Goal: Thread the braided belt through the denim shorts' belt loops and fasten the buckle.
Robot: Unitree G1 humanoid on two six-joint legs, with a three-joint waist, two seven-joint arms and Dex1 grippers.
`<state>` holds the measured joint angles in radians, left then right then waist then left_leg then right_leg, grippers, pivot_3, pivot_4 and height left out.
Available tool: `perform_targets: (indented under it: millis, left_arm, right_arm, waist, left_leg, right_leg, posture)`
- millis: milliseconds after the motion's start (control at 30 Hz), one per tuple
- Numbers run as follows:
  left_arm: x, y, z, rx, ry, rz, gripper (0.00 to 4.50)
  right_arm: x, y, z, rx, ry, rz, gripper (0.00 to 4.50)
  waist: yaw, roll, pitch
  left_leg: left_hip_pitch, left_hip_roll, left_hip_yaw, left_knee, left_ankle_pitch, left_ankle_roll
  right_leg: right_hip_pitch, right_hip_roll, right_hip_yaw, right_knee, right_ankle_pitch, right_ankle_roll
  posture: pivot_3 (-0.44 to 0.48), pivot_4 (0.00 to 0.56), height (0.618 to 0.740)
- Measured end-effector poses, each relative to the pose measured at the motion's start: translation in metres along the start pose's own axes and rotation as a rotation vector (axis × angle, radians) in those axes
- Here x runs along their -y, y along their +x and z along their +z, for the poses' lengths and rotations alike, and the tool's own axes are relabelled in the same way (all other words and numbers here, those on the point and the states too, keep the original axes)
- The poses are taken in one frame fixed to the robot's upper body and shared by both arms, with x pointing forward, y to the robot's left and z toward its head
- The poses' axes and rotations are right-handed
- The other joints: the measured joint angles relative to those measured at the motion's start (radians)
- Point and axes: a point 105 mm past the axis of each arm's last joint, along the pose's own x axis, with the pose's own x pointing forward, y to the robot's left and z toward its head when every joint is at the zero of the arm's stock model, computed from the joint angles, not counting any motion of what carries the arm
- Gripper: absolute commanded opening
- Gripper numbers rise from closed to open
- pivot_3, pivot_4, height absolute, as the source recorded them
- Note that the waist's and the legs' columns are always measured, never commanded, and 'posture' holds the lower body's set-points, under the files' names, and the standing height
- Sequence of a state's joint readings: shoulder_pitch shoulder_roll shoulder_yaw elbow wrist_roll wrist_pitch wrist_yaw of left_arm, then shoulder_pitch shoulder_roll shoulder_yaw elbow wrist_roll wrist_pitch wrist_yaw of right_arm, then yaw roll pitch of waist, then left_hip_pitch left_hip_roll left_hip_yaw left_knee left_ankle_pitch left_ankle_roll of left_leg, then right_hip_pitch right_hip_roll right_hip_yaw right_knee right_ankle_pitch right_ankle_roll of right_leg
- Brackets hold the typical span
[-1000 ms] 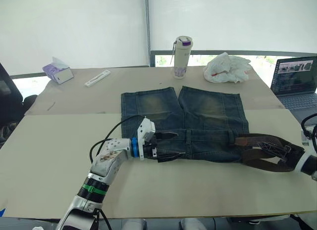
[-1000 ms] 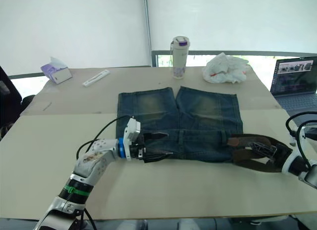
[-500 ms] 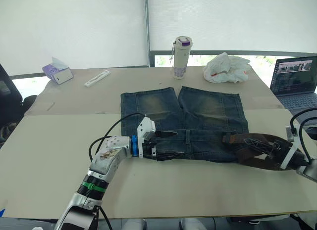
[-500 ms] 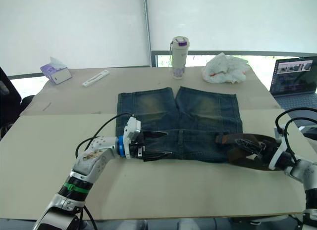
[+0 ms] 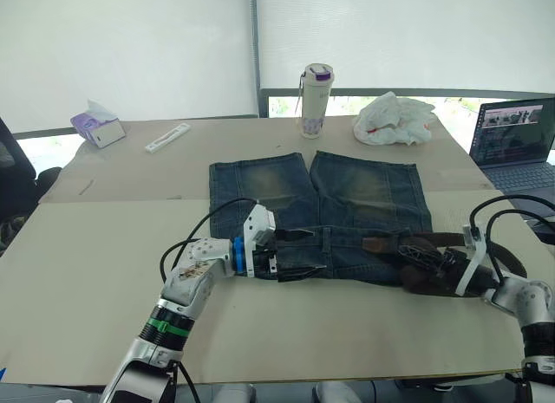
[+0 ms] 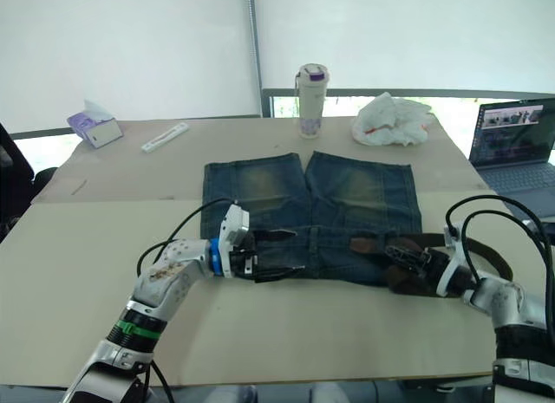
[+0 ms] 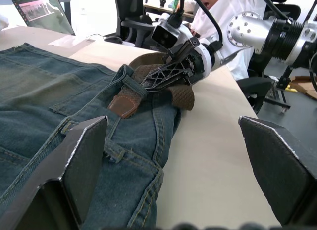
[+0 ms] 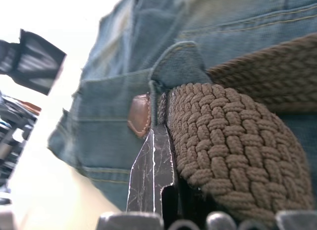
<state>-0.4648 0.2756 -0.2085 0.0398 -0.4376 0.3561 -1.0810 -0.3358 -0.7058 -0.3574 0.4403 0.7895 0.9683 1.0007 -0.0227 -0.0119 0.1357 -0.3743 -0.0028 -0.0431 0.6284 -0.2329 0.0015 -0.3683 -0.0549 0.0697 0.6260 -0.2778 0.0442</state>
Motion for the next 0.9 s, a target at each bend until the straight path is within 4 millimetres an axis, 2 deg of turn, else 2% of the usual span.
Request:
perform_targets:
  millis: [100,200,367,567,667,900]
  left_arm:
    - [-0.004,0.005,0.006,0.05,-0.067,0.012,4.46]
    - [-0.012,0.011,0.008,0.099,-0.209,0.044,4.46]
    - [-0.01,0.021,0.008,0.15,-0.426,0.012,4.46]
    - [-0.007,0.044,0.014,0.192,-0.599,-0.043,4.46]
    - [-0.007,0.054,0.015,0.168,-0.626,-0.051,4.46]
    - [-0.005,0.063,-0.003,0.103,-0.659,-0.03,4.46]
  right_arm:
    - [-0.01,-0.002,-0.003,0.024,0.1,0.074,0.0]
    - [-0.027,-0.002,-0.004,0.06,0.209,0.194,0.0]
    - [-0.048,-0.003,-0.004,0.079,0.265,0.307,0.0]
    - [-0.05,-0.005,-0.012,0.058,0.251,0.302,0.0]
    - [-0.051,-0.004,-0.011,0.058,0.237,0.309,0.0]
    - [-0.051,-0.004,-0.01,0.071,0.219,0.311,0.0]
  waist:
    - [0.002,0.0,0.0]
    - [0.001,0.0,0.0]
    - [0.001,0.001,0.0]
    - [0.004,0.0,0.0]
    - [0.002,-0.001,0.001]
    - [0.002,-0.001,0.0]
  left_leg:
    - [0.0,0.0,-0.003,0.0,0.0,0.0]
    - [0.0,0.0,-0.005,0.0,0.0,0.0]
    - [-0.001,-0.001,-0.006,0.0,0.0,0.0]
    - [-0.001,-0.003,-0.004,0.001,0.0,0.0]
    - [-0.001,-0.003,-0.002,0.001,0.0,0.0]
    - [-0.001,-0.003,-0.001,0.001,0.0,0.0]
  right_leg:
    - [0.0,-0.001,0.0,0.0,0.0,0.0]
    - [0.0,0.0,0.0,0.001,0.0,0.0]
    - [0.0,0.0,-0.001,0.001,0.0,0.0]
    - [0.0,0.0,-0.001,0.001,0.0,0.001]
    - [0.0,0.0,-0.001,0.0,0.0,0.001]
    - [0.0,0.001,-0.001,0.001,0.0,0.001]
  posture:
    - [0.0,0.15,0.74]
    - [0.0,0.15,0.74]
    - [0.0,0.15,0.74]
    - [0.0,0.15,0.74]
    - [0.0,0.15,0.74]
    - [0.0,0.15,0.74]
